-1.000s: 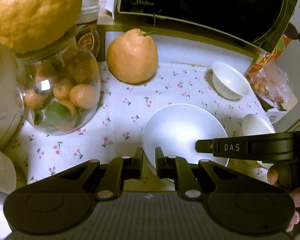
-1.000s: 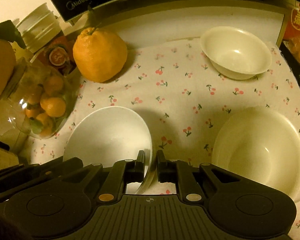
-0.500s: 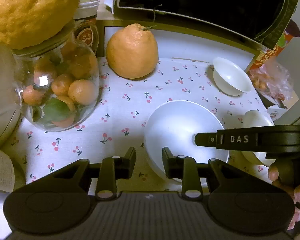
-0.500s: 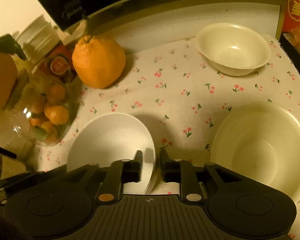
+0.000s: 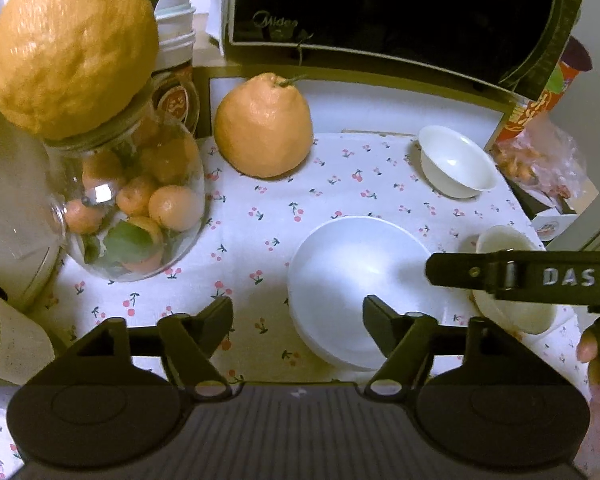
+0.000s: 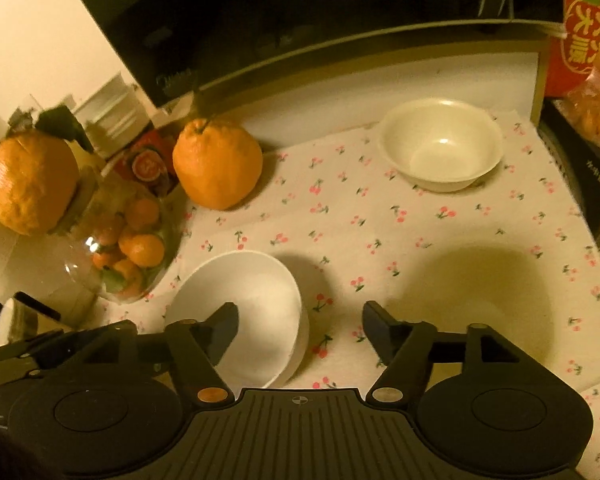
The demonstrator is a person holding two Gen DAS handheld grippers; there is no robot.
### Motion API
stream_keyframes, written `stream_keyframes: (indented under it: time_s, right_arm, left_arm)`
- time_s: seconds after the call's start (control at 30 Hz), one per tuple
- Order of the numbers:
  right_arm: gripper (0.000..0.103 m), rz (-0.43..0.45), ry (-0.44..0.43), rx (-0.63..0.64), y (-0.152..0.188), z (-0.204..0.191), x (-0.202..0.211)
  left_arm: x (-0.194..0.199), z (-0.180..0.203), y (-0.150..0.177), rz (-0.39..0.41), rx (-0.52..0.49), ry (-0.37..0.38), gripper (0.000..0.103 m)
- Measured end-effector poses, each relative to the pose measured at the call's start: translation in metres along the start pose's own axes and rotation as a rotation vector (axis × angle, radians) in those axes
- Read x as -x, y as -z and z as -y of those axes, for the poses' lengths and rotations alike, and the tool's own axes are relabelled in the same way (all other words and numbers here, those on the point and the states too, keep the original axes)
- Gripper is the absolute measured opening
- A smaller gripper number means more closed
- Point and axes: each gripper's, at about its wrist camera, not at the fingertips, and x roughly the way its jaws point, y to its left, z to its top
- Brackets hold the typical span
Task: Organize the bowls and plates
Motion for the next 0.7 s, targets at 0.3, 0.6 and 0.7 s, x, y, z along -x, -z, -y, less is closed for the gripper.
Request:
stream_keyframes:
  time_s: [0.3,0.6,0.7]
  right_arm:
    - [0.088,0.037,0.019,-0.011,0.001,0.026,0.028]
    - [0.092,0.060,0.044,-0.049,0.000,0.060,0.045]
    - [0.092,0.064,0.053,-0.071,0.000,0.073,0.047]
  left_arm:
    - [0.011,0.022,-0.001,-0.003,-0.020,0.030,0.088]
    - [0.008,0.054,-0.003,-0.004,-0.053,0.039,0.096]
    - [0.005,0.065,-0.004,-0.001,-0.064,0.046,0.096]
